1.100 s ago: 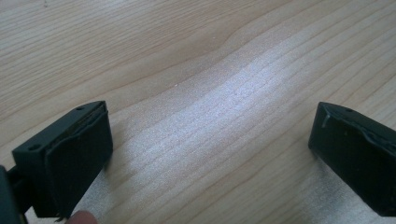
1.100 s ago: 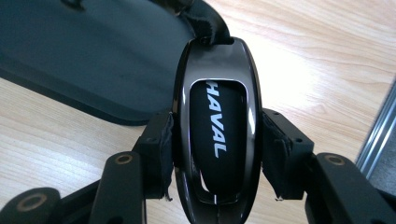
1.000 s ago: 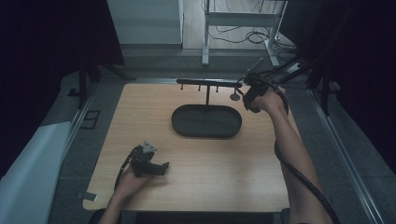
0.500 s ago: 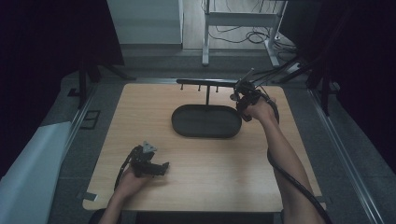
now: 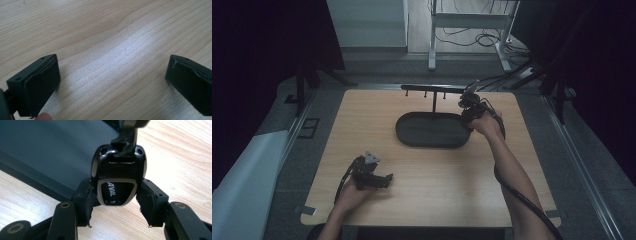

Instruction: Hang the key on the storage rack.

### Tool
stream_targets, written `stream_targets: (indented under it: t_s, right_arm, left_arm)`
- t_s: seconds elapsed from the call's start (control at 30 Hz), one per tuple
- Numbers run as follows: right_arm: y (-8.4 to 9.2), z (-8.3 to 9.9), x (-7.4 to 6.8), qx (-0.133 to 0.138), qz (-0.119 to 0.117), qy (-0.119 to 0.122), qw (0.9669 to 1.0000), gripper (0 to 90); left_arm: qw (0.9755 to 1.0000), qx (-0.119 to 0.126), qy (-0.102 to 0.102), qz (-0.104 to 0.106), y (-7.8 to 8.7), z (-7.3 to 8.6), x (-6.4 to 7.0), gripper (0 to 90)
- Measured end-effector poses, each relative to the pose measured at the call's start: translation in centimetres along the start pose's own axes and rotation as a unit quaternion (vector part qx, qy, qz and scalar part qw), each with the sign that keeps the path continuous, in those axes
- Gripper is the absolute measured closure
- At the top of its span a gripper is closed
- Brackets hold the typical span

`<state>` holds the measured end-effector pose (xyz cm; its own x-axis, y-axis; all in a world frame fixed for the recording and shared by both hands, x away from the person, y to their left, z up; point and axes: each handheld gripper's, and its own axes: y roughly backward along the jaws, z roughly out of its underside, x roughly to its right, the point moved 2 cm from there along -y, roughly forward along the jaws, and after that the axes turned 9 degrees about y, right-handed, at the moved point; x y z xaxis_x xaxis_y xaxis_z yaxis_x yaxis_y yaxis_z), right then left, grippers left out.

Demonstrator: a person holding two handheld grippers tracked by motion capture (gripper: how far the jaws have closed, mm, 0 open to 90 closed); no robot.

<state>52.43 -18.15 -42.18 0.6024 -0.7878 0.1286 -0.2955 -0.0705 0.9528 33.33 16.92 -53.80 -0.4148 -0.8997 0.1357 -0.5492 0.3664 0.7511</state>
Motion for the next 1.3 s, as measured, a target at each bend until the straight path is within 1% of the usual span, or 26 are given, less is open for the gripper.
stream_targets:
  t_s: [0.07,0.13,0.23,0.27,0.33,0.37,0.53,0.73,0.8,0.87,0.93,1.2,1.3]
  right_arm:
    - [0.0,0.0,-0.1,0.006,-0.003,-0.001,1.0000,46.7]
    - [0.1,0.1,-0.1,0.008,-0.013,0.005,0.9999,42.3]
    - [0.5,0.2,-0.1,0.021,-0.022,0.003,0.9995,35.1]
    - [0.7,0.3,0.0,0.023,-0.025,0.003,0.9994,31.5]
    - [1.0,0.5,0.0,0.026,-0.025,0.013,0.9993,26.7]
    - [1.1,0.6,0.0,0.029,-0.027,0.014,0.9991,25.0]
    - [1.6,1.7,-0.1,0.030,-0.033,0.029,0.9986,16.2]
    - [2.3,2.7,-0.2,0.048,-0.038,0.041,0.9973,14.0]
    - [2.8,2.9,-0.3,0.057,-0.039,0.045,0.9966,13.8]
    - [3.3,3.1,-0.5,0.065,-0.046,0.046,0.9957,13.5]
    - [4.0,3.3,-0.9,0.073,-0.050,0.054,0.9946,13.4]
    - [4.8,4.0,-1.2,0.077,-0.050,0.069,0.9934,12.9]
    - [5.0,4.4,-1.1,0.082,-0.052,0.066,0.9931,12.9]
  left_arm:
    - [1.0000,0.000,0.000,0.000,0.0,0.0,0.0,0.0]
    - [1.0000,0.000,0.000,0.000,0.0,0.0,0.0,0.0]
    - [1.0000,0.001,0.001,0.000,0.0,0.0,0.0,0.0]
    - [1.0000,0.001,0.001,0.000,0.0,0.0,0.0,0.0]
    - [1.0000,0.001,0.001,0.000,0.0,0.0,0.0,0.0]
    - [1.0000,0.001,0.001,0.000,0.0,0.0,0.0,0.0]
    - [1.0000,0.000,-0.002,-0.001,0.0,0.0,0.0,0.0]
    - [1.0000,0.000,-0.001,0.000,0.0,0.0,0.0,0.0]
    - [1.0000,0.000,0.001,0.000,0.0,0.0,0.0,0.0]
    - [1.0000,0.001,0.001,0.000,0.0,0.0,0.0,0.0]
    - [1.0000,0.001,0.000,0.000,0.0,0.0,0.0,0.0]
    - [1.0000,0.001,0.000,-0.001,0.0,0.0,0.0,0.0]
    - [1.0000,0.001,0.001,-0.003,-0.1,-0.1,0.0,0.0]
